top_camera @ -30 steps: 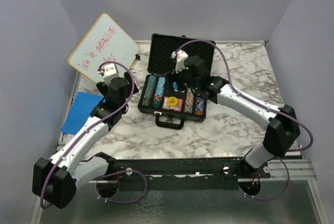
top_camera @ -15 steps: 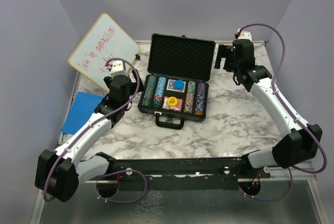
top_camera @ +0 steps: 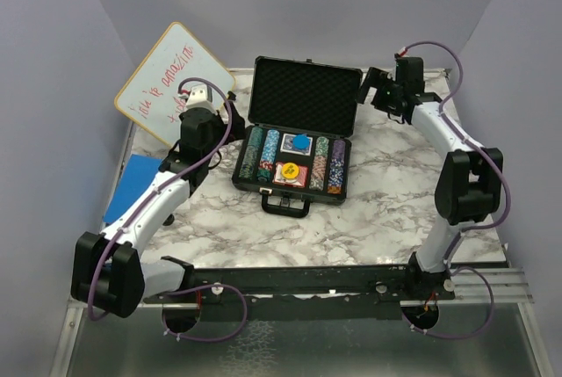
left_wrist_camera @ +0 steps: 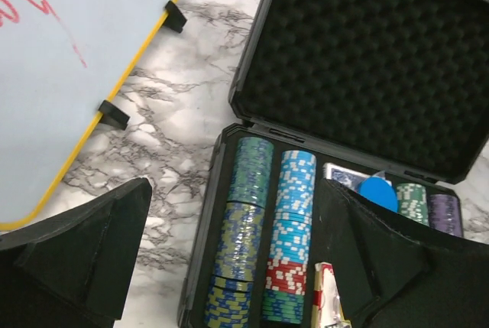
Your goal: Pack up texas hold em set
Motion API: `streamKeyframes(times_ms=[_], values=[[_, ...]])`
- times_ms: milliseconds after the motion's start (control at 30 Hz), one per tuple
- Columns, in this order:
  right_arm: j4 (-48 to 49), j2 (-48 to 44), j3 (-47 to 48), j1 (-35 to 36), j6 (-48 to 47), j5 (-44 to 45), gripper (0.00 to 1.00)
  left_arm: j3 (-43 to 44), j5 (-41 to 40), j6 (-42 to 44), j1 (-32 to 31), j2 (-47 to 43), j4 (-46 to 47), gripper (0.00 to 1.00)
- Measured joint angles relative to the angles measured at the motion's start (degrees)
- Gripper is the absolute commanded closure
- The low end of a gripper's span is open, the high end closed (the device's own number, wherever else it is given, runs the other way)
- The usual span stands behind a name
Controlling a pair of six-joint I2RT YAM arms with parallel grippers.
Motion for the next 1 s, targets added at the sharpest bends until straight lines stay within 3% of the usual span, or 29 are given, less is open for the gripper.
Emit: streamKeyframes(times_ms=[433, 767, 1000], values=[[8.4, 16.8, 13.7, 0.0, 4.0, -10.4, 0.01, 10.6, 7.1, -1.9, 1.1, 7.9, -1.6, 0.01], [12.7, 18.1, 13.0, -0.2, 3.8, -20.0, 0.08, 12.6, 8.4, -2.1, 1.6, 8.7, -2.6, 0.01], [23.2, 15.2, 4.1, -1.3, 2.6, -26.2, 0.09, 13.8, 8.5, -1.8, 1.7, 8.7, -3.1, 0.01]])
